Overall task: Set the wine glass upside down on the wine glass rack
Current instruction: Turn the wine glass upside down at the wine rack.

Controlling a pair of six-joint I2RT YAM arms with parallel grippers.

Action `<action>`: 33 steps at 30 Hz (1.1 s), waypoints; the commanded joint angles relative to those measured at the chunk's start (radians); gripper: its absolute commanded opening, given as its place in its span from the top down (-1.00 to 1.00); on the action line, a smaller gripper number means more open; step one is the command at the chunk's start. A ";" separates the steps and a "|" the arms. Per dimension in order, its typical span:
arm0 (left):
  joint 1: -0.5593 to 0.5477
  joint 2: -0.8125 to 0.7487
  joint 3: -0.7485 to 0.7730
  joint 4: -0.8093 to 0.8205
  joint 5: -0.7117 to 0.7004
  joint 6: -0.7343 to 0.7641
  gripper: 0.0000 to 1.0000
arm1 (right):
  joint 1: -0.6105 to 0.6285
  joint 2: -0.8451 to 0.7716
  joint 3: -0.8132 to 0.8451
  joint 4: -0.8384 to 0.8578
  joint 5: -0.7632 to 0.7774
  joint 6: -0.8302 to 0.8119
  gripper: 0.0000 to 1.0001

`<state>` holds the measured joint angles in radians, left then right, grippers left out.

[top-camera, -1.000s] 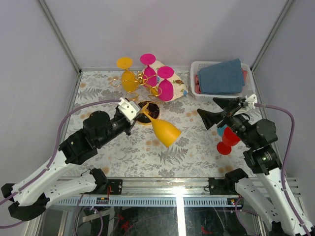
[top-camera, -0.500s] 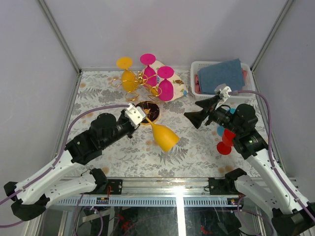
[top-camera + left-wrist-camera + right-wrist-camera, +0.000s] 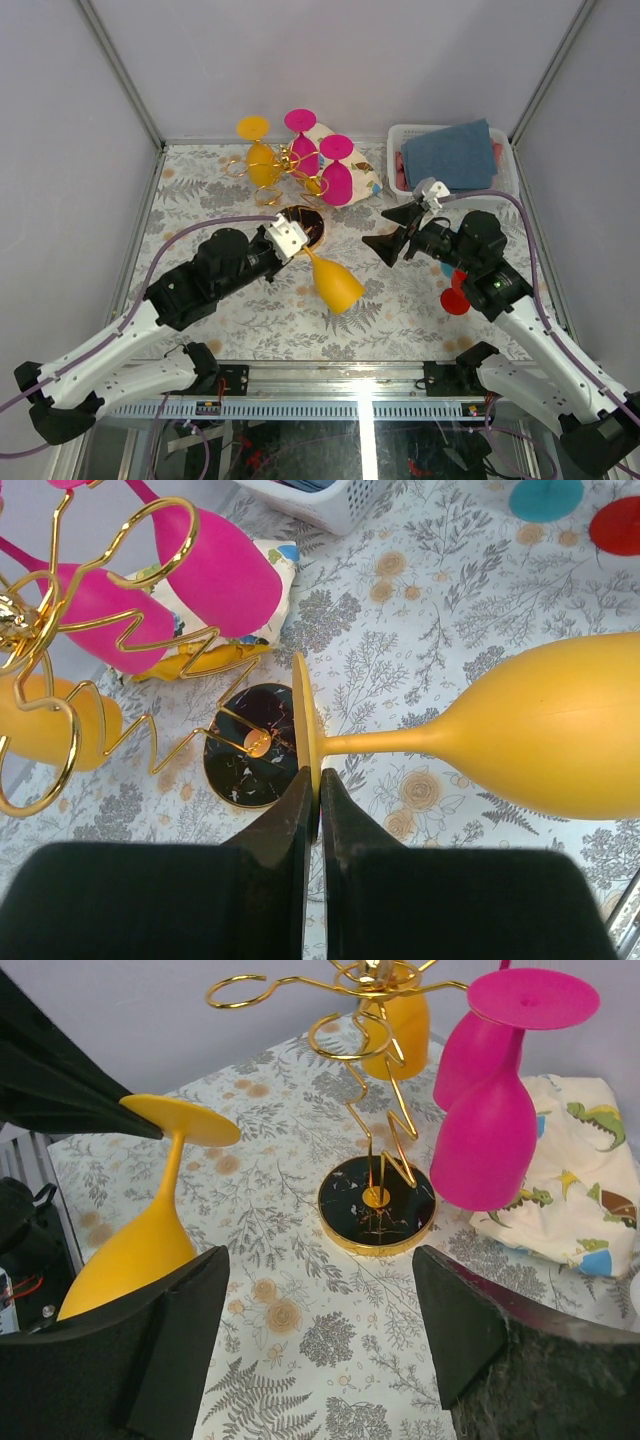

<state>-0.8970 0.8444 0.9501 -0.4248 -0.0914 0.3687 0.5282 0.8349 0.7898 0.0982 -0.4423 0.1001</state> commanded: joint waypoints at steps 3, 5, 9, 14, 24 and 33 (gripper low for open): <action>-0.003 -0.002 0.002 -0.032 0.057 0.130 1.00 | 0.006 -0.019 -0.041 0.159 -0.138 -0.103 -0.66; -0.003 -0.016 0.000 -0.036 0.077 0.160 1.00 | 0.006 -0.021 -0.059 0.214 -0.148 -0.115 -0.63; -0.003 -0.063 -0.025 -0.029 0.121 0.263 1.00 | 0.007 -0.003 -0.073 0.303 -0.145 -0.131 -0.61; -0.003 -0.087 -0.041 -0.025 0.101 0.289 1.00 | 0.006 0.054 -0.060 0.319 -0.171 -0.176 -0.65; -0.004 -0.133 -0.088 -0.015 0.196 0.426 1.00 | 0.132 0.169 0.018 0.193 -0.287 -0.507 -0.61; -0.004 -0.136 -0.094 -0.015 0.285 0.500 1.00 | 0.204 0.250 0.054 0.219 -0.319 -0.649 -0.40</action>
<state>-0.8970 0.7055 0.8513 -0.4664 0.1322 0.8185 0.7074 1.0515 0.7872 0.2714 -0.7280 -0.4377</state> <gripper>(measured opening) 0.009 0.734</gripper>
